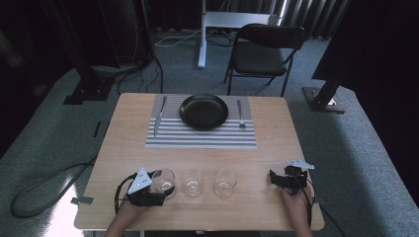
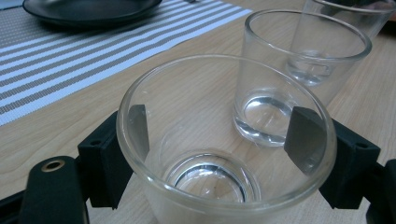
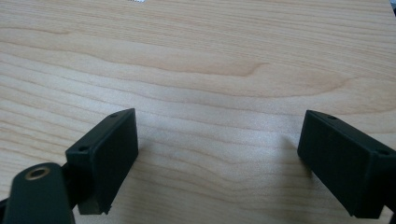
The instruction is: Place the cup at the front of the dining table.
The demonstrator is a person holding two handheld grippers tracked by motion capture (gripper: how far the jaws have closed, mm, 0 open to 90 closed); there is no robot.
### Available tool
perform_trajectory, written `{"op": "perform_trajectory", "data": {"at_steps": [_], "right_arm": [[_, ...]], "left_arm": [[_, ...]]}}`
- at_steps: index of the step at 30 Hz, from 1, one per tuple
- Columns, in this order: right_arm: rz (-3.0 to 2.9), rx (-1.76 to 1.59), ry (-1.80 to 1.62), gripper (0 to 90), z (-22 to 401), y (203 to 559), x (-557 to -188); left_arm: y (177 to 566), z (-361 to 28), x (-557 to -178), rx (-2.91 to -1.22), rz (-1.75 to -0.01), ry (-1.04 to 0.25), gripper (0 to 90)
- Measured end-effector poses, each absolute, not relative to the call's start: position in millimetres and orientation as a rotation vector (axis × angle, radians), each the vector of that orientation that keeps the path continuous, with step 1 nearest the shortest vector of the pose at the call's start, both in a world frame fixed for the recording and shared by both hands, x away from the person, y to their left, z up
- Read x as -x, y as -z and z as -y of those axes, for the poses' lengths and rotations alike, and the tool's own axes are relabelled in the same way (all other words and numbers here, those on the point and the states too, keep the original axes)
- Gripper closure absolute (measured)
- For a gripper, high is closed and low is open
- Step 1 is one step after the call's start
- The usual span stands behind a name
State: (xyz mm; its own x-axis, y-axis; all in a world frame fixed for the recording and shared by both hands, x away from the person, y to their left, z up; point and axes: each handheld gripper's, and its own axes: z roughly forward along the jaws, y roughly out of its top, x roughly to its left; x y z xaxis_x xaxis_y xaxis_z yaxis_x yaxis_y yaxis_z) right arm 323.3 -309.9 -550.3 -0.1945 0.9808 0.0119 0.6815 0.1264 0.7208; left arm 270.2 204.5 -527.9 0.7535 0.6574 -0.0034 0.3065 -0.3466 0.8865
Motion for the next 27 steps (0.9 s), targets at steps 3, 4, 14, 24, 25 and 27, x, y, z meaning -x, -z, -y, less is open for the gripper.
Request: {"op": "perform_trajectory", "data": {"at_steps": [3, 4, 14, 24, 25, 27], "right_arm": [[-1.938, -1.599, -0.836, 11.8, 310, 550, -323], [-1.938, -1.599, -0.836, 11.8, 310, 550, -323], [-1.938, -1.599, -0.837, 12.0, 310, 550, -323], [-1.939, -1.598, -0.836, 12.0, 310, 550, -323], [-1.939, -1.598, -0.836, 12.0, 310, 550, -323], [-1.939, -1.598, -0.836, 12.0, 310, 550, -322]], "left_arm": [[525, -202, -270, -1.963, -0.759, -0.44, 19.4], [524, -202, -270, -1.967, -0.767, -0.442, 19.4], [518, -201, -270, -1.977, -0.804, -0.455, 19.5], [509, -199, -268, -1.997, -0.83, -0.496, 19.5], [509, -199, -268, -1.998, -0.834, -0.493, 19.5], [508, -199, -269, -1.994, -0.848, -0.482, 19.5]]}}
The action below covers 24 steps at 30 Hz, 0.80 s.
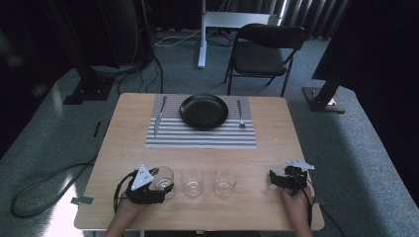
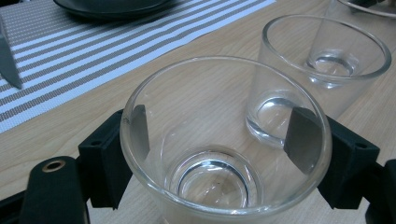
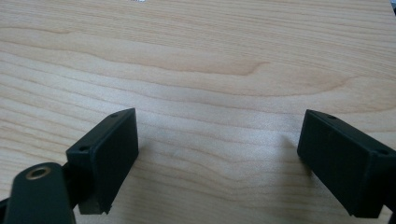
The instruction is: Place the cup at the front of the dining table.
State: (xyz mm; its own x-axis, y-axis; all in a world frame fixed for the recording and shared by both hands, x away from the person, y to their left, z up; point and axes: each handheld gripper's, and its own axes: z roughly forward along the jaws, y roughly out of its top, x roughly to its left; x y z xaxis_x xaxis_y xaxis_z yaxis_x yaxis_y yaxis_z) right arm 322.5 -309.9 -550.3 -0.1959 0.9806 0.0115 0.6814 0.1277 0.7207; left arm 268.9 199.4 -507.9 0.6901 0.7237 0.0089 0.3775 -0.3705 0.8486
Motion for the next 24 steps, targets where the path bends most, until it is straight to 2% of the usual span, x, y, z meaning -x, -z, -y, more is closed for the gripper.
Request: {"op": "perform_trajectory", "data": {"at_steps": [11, 24], "right_arm": [[-1.938, -1.598, -0.836, 12.0, 310, 550, -322], [-1.938, -1.598, -0.836, 12.0, 310, 550, -322]], "left_arm": [[503, -200, -276, -1.951, -0.955, -0.573, 19.5], [506, -194, -287, -1.956, -1.015, -0.589, 19.4]]}}
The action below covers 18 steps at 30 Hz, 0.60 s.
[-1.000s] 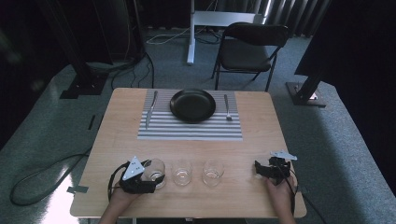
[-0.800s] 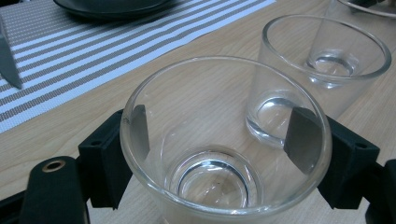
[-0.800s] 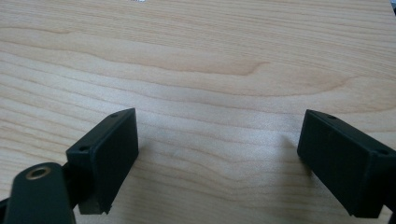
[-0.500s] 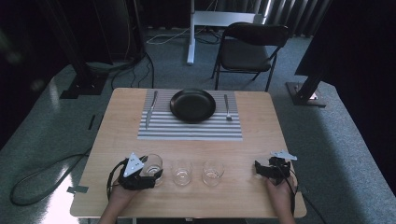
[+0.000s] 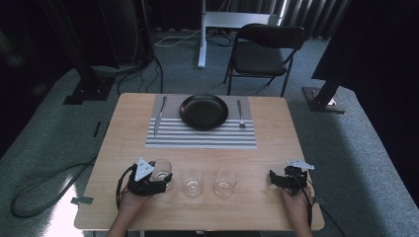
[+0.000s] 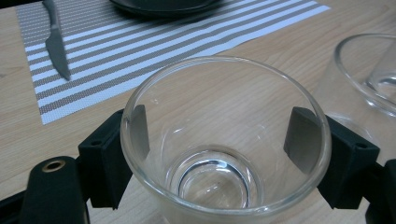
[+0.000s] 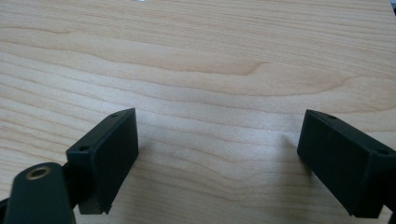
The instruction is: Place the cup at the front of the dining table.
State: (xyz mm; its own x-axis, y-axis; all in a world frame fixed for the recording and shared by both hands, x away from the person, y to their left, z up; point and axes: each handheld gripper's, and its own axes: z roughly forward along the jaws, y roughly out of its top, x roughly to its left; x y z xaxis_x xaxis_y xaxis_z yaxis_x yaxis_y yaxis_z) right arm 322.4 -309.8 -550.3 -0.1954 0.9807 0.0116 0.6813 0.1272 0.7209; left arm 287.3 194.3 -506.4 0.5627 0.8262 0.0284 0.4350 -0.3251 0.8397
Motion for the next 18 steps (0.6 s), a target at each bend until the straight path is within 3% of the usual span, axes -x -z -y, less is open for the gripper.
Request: {"op": "perform_trajectory", "data": {"at_steps": [18], "right_arm": [[-1.938, -1.598, -0.836, 12.0, 310, 550, -322]], "left_arm": [[503, -186, -311, -1.944, -1.039, -0.577, 19.4]]}}
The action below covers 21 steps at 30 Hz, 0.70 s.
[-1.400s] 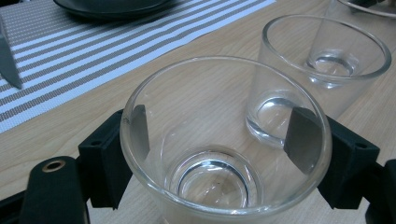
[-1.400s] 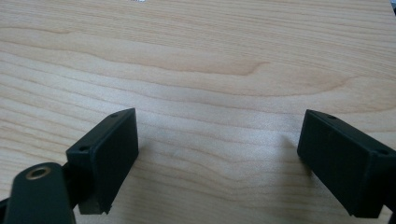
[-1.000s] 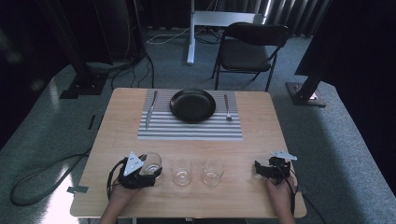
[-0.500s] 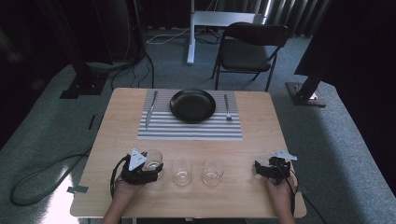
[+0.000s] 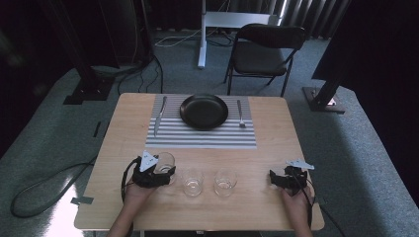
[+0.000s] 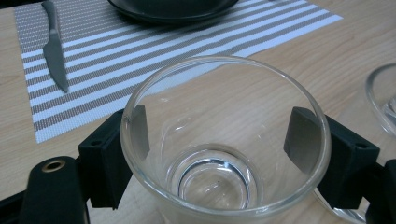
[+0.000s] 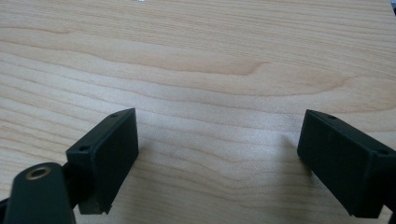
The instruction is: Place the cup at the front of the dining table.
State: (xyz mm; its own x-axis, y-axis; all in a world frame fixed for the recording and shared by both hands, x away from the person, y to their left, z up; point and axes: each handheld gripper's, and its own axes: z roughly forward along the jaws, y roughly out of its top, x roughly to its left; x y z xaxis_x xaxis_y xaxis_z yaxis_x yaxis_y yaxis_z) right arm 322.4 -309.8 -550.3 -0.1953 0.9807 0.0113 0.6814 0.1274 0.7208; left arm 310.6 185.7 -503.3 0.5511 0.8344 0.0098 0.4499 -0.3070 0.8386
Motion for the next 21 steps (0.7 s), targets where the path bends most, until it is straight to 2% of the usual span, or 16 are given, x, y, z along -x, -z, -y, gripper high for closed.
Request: {"op": "perform_trajectory", "data": {"at_steps": [21], "right_arm": [[-1.939, -1.598, -0.836, 12.0, 310, 550, -322]], "left_arm": [[493, -178, -345, -1.917, -1.07, -0.602, 19.4]]}}
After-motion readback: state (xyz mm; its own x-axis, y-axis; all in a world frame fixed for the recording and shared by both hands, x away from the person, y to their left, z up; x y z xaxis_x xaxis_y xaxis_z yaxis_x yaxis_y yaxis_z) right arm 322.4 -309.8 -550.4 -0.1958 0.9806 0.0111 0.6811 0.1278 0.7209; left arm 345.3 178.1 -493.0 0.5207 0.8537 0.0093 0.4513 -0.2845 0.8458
